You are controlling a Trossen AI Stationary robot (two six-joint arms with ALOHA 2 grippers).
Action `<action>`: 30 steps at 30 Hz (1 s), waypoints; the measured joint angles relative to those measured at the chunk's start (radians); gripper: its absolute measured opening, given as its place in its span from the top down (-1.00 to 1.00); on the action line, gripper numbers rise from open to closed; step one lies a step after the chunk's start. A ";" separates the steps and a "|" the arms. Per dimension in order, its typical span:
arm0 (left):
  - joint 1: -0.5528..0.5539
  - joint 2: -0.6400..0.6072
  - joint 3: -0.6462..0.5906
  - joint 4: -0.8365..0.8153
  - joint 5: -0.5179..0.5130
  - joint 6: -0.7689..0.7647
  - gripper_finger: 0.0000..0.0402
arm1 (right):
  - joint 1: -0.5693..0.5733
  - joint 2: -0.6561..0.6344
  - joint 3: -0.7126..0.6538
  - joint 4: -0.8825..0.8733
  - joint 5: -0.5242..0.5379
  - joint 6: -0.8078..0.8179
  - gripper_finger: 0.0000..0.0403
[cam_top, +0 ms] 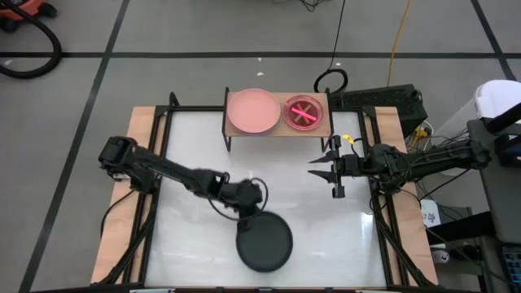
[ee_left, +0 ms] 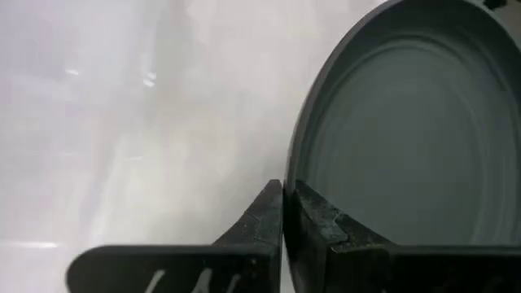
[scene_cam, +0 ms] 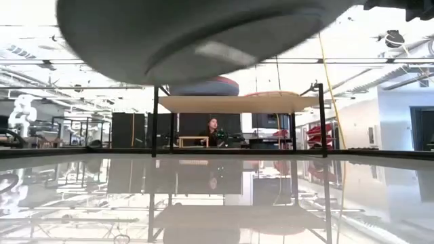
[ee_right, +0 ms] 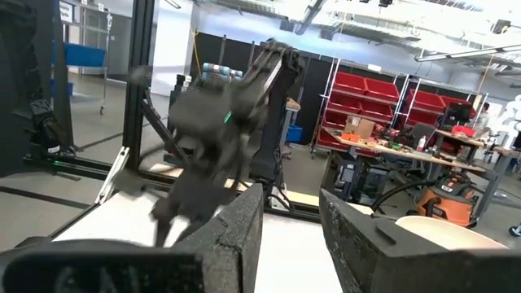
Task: Place and stack plates onto a shelf
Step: Stack the black plate on top of the light orange plate on the shelf
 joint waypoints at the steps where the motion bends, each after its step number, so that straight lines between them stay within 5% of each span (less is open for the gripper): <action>1: 0.011 -0.018 0.037 -0.066 -0.015 0.031 0.94 | 0.000 0.000 0.000 0.000 0.000 0.000 0.48; 8: 0.124 -0.141 0.339 -0.507 -0.274 0.247 0.94 | 0.000 0.000 0.000 0.001 0.000 -0.002 0.48; 14: 0.336 -0.212 0.536 -0.535 -0.414 0.412 0.93 | 0.000 0.000 0.000 0.003 0.000 -0.008 0.48; 17: 0.486 -0.212 0.621 -0.539 -0.390 0.432 0.91 | 0.000 0.000 0.000 0.003 0.000 -0.011 0.48; 23: 0.752 -0.184 0.656 -0.563 -0.157 0.385 0.91 | 0.000 0.000 0.000 0.003 0.000 -0.011 0.48; 30: 0.855 -0.100 0.652 -0.658 -0.062 0.326 0.90 | 0.000 0.000 0.000 -0.007 0.000 -0.011 0.48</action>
